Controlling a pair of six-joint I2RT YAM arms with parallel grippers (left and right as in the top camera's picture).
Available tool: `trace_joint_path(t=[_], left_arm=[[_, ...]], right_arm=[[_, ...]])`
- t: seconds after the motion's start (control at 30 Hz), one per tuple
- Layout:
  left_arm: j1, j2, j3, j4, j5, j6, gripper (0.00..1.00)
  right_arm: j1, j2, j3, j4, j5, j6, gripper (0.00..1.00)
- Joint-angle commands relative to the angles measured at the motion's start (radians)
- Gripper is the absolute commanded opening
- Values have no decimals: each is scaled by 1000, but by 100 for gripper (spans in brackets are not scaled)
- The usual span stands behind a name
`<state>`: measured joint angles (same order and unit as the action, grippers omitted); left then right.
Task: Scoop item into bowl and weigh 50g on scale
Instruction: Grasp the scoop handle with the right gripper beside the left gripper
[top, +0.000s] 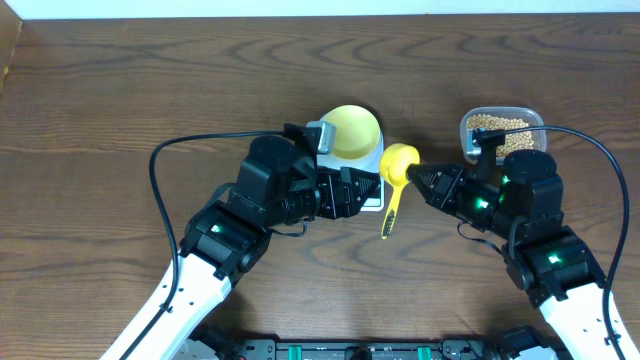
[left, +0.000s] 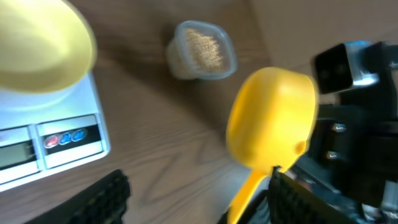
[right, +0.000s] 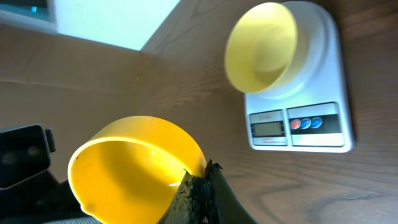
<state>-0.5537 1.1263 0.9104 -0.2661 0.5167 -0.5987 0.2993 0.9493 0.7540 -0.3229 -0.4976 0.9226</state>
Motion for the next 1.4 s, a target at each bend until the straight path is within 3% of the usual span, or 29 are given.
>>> trace_joint_path(t=[0.0, 0.1, 0.37, 0.77, 0.9, 1.37], left_arm=[[-11, 2, 51, -55, -117, 54, 67], [-49, 2, 92, -137, -221, 93, 59], [-222, 2, 200, -299, -526, 157, 59], [-257, 104, 200, -298, -570, 156, 53], [-257, 112, 200, -298, -600, 149, 44], [-257, 112, 200, -272, -615, 111, 38]], right_arm=[[35, 2, 17, -13, 95, -57, 2], [80, 2, 17, -23, 175, -65, 2], [218, 2, 26, -31, 393, -64, 2], [343, 64, 130, -160, 560, -76, 1], [370, 70, 135, -169, 599, -83, 1], [435, 70, 135, -165, 610, -71, 1]])
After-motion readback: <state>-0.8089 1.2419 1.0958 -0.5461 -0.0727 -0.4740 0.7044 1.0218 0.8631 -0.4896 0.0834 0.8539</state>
